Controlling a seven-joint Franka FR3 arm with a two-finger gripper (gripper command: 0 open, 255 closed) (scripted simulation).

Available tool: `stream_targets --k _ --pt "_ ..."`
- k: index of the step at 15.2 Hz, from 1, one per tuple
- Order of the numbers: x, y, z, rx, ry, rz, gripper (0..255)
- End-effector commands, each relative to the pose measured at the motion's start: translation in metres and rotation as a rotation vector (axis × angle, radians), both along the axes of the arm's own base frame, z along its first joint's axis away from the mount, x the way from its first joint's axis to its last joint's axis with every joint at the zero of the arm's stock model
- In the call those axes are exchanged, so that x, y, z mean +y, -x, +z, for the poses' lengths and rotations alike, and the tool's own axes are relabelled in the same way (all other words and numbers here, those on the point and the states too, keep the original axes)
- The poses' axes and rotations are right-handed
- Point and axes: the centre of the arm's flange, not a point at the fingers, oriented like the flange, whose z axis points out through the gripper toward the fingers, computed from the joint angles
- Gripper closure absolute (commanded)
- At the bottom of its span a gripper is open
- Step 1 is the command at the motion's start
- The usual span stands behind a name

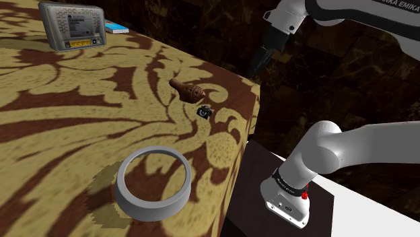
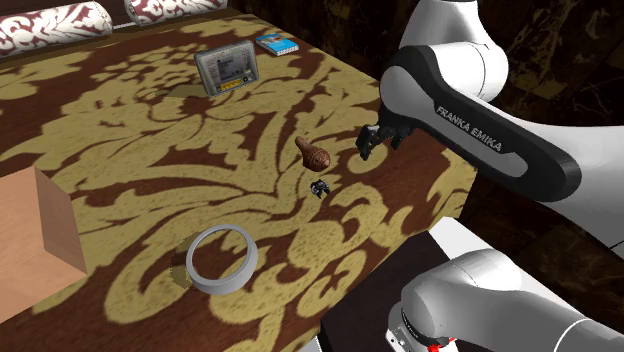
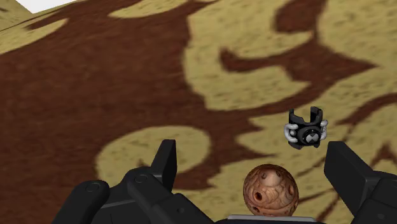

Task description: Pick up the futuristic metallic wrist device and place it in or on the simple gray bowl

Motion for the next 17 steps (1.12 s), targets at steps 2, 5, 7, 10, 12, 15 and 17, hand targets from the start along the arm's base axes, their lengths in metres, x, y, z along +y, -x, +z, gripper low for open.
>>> stream_targets --k 2,5,7,10,12,15,17 --pt "0.009 -0.007 -0.009 0.008 0.004 0.002 0" --pt "0.036 -0.026 -0.035 0.031 0.016 0.007 0" --pt "0.053 -0.038 -0.052 0.047 0.024 0.010 0" --pt "0.080 -0.056 -0.080 0.070 0.037 0.015 0" --pt "0.097 -0.068 -0.098 0.086 0.045 0.019 0" --pt "0.123 -0.084 -0.127 0.110 0.057 0.024 0" --pt "0.128 -0.088 -0.138 0.114 0.060 0.025 0"
